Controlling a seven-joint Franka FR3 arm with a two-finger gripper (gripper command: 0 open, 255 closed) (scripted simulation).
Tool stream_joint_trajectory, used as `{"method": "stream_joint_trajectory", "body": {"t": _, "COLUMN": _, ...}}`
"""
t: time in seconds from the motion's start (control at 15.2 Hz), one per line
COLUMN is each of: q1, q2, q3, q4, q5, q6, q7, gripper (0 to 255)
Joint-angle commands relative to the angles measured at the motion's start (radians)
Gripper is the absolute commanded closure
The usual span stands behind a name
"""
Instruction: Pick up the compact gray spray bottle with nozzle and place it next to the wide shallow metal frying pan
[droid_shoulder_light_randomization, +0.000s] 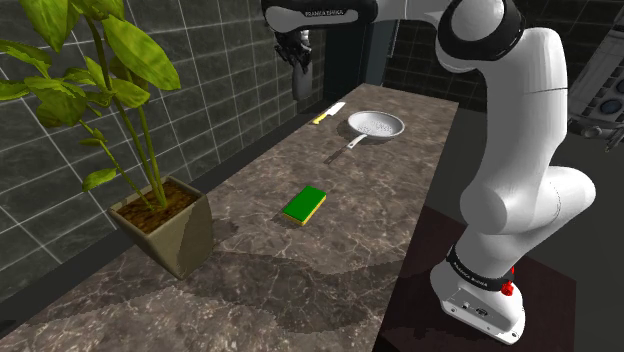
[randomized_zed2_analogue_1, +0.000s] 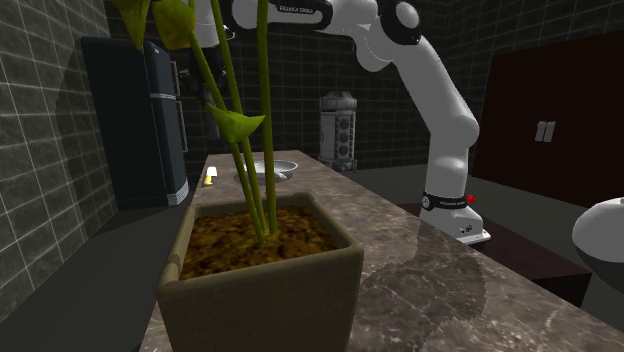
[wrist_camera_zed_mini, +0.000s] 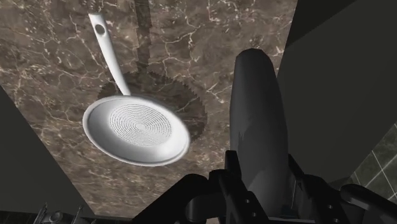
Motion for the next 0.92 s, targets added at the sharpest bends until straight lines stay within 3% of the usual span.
{"method": "stream_joint_trajectory", "body": {"t": 0.0, "q1": -0.018, "q2": 0.027, "q3": -0.015, "q4": 0.016, "q5": -0.015, "q6": 0.029, "q7": -0.027, "gripper": 255}}
{"method": "stream_joint_trajectory", "body": {"t": 0.4, "q1": -0.025, "q2": 0.147, "q3": -0.069, "q4": 0.138, "q5": -0.067, "q6": 0.082, "q7": -0.114, "gripper": 255}}
{"method": "stream_joint_trajectory", "body": {"t": 0.73, "q1": 0.009, "q2": 0.286, "q3": -0.119, "q4": 0.330, "q5": -0.111, "q6": 0.102, "q7": -0.213, "gripper": 255}}
{"method": "stream_joint_trajectory", "body": {"t": 0.86, "q1": -0.007, "q2": 0.281, "q3": -0.118, "q4": 0.291, "q5": -0.111, "q6": 0.125, "q7": -0.194, "gripper": 255}}
